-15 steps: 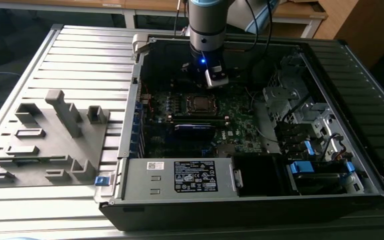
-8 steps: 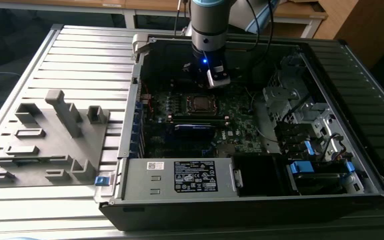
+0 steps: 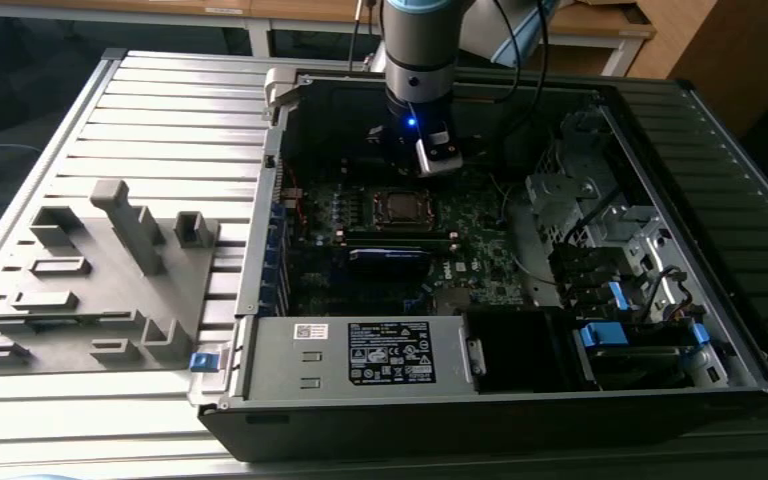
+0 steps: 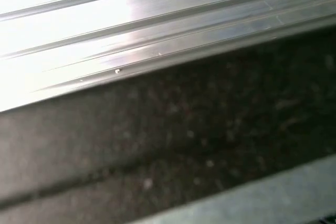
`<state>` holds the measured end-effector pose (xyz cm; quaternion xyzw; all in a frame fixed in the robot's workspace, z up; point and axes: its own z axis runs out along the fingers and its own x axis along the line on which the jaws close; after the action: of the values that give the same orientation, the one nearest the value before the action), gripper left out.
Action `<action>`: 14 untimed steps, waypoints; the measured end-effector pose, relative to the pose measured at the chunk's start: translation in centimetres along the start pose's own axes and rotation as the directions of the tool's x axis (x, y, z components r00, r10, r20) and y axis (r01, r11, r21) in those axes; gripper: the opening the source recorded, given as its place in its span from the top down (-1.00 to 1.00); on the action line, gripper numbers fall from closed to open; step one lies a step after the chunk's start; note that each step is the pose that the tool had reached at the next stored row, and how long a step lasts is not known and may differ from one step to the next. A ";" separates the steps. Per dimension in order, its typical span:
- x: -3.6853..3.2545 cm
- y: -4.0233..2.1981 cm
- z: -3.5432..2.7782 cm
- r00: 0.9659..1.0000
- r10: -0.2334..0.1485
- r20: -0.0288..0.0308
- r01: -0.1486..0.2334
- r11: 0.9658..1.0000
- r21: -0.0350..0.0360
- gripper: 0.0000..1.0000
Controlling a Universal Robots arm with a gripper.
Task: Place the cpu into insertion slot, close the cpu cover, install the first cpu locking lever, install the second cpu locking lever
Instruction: 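Install the first cpu locking lever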
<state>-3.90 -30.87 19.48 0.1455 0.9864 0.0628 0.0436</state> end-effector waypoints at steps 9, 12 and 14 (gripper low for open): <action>-0.04 0.07 -0.52 1.000 0.000 0.000 0.000 1.000 0.000 0.79; -0.02 0.10 -0.54 1.000 0.001 0.000 -0.001 1.000 0.000 0.79; 0.09 0.10 -0.54 1.000 0.004 0.001 -0.004 1.000 0.000 0.79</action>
<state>-4.02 -30.81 20.02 0.1476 0.9861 0.0627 0.0437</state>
